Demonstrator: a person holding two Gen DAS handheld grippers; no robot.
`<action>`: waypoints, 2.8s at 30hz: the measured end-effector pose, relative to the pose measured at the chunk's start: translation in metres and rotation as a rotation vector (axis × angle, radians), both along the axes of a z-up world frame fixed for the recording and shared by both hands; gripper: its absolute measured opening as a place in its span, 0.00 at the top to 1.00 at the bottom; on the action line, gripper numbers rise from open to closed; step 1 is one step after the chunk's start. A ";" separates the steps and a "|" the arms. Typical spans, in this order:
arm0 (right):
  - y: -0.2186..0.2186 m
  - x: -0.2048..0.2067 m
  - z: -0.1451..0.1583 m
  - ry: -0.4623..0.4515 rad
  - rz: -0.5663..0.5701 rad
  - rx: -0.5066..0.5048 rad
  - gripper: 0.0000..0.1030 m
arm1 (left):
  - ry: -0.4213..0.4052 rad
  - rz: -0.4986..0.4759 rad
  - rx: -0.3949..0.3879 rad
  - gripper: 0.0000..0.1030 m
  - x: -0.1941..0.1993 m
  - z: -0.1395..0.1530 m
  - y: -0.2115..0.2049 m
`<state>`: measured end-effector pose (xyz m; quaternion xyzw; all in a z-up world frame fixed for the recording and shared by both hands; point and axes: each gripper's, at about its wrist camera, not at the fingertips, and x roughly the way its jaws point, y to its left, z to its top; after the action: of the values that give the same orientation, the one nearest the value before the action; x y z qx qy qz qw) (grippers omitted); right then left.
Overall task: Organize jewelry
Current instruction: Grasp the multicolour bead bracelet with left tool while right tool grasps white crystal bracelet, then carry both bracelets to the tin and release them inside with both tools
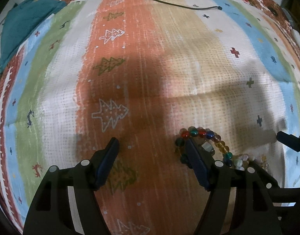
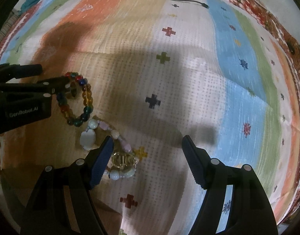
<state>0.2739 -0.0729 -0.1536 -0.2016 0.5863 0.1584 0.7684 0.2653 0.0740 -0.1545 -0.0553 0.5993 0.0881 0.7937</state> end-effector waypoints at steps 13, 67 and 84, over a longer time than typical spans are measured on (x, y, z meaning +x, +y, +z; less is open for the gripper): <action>0.003 0.015 0.000 -0.037 0.005 0.021 0.84 | -0.009 -0.009 0.028 0.86 0.002 0.002 -0.003; -0.036 -0.050 0.120 -0.260 -0.075 0.325 0.90 | -0.288 -0.025 -0.054 0.91 -0.080 0.135 -0.024; -0.040 -0.087 0.142 -0.312 -0.040 0.357 0.90 | -0.348 -0.078 -0.064 0.91 -0.118 0.158 -0.044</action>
<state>0.1871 -0.1124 -0.0116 -0.0729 0.4270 0.2113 0.8762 0.1469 0.0302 0.0031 -0.0718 0.4571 0.0273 0.8861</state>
